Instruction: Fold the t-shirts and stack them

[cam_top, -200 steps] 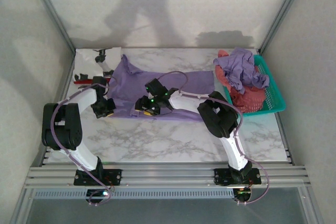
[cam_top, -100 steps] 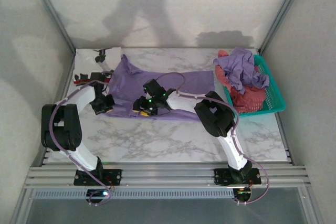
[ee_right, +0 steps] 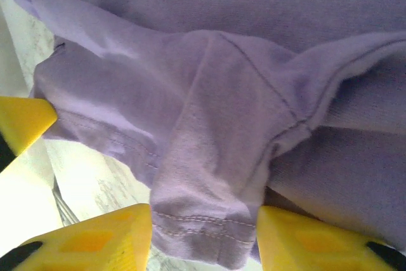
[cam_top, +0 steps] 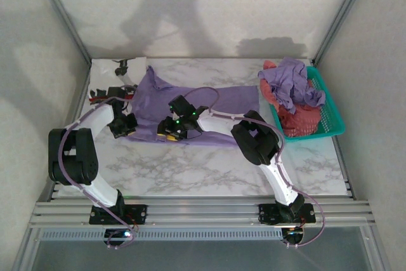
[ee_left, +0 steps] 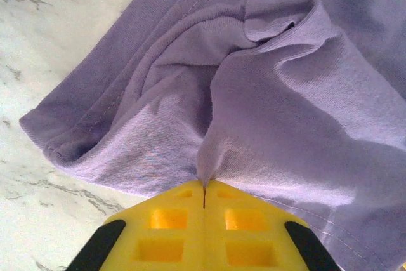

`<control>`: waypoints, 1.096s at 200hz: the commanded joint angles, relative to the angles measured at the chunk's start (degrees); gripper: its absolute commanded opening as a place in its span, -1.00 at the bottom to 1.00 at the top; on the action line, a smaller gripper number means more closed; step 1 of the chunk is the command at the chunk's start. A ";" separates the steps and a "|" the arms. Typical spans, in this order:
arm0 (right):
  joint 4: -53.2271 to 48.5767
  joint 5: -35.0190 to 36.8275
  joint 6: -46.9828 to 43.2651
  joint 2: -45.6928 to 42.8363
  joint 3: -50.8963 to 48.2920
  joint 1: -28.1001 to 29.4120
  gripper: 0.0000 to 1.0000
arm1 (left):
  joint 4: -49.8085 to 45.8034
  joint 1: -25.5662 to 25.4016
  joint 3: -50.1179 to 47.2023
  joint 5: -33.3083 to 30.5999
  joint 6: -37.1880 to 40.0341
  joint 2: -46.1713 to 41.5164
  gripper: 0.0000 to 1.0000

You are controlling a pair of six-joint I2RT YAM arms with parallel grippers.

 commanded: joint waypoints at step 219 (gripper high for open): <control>-0.29 1.85 -5.09 2.81 10.00 -6.79 -1.00 | 1.98 2.77 8.27 12.38 -1.94 1.91 -1.00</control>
